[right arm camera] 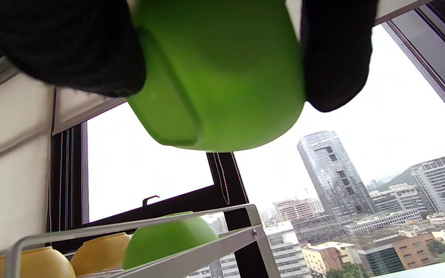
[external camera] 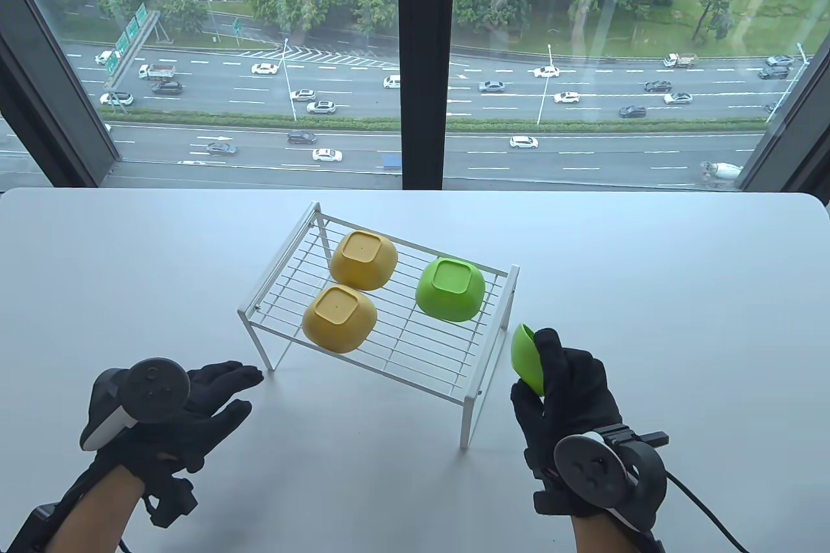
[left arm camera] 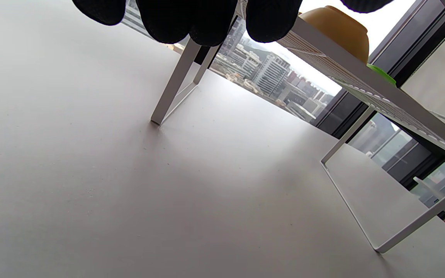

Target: Flip small dish upside down onto kitchen shelf

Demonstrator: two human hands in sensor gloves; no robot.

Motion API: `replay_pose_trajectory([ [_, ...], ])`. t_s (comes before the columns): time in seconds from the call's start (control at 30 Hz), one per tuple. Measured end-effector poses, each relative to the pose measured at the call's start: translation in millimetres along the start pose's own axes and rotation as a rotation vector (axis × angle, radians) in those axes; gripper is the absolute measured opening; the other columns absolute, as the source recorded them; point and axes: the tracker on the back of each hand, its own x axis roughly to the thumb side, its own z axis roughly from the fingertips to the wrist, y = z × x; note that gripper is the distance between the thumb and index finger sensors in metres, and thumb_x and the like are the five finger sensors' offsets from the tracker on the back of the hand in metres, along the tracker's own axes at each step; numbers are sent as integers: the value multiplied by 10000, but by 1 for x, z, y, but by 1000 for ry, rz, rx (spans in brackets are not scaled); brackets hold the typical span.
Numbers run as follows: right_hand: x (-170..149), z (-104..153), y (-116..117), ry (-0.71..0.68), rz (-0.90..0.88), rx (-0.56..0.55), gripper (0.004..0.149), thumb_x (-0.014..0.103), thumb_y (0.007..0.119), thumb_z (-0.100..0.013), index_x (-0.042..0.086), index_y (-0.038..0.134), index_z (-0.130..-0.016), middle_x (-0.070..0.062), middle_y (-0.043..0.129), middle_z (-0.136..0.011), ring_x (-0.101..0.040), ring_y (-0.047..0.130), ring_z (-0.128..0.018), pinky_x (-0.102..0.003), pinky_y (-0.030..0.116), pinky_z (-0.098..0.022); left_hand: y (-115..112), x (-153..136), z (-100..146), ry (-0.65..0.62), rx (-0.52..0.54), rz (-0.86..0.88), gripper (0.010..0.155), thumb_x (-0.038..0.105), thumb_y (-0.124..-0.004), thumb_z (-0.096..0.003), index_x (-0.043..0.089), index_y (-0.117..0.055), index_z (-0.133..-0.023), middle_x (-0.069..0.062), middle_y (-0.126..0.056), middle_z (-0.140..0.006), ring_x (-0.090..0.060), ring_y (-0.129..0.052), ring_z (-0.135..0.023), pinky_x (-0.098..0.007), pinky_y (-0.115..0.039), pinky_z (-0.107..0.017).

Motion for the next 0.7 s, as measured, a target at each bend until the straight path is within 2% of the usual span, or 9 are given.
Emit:
replay_pose_trajectory([
  [0.17, 12, 1, -2, -43, 19, -44, 812, 427, 918, -429, 253, 439, -1062, 26, 709, -832, -138, 830, -597, -566, 865, -518, 2, -1, 1, 8, 16, -18, 682, 589, -600, -435, 319, -626, -1061, -60, -596, -1165, -382, -619, -1025, -654, -581, -747],
  [0.53, 22, -2, 7, -114, 22, -2, 796, 418, 916, -431, 315, 448, -1067, -1, 669, -920, -179, 809, -663, -581, 826, -573, 5, -2, 2, 11, 25, -29, 684, 588, -603, -435, 317, -627, -1062, -63, -590, -1167, -385, -613, -1029, -659, -574, -749],
  [0.7, 31, -5, 12, -160, -59, 35, 793, 406, 912, -435, 334, 446, -1073, -25, 663, -954, -230, 817, -703, -566, 818, -608, 5, -2, 2, 12, 20, -24, 684, 588, -602, -435, 317, -625, -1063, -63, -588, -1168, -384, -611, -1030, -659, -573, -749],
])
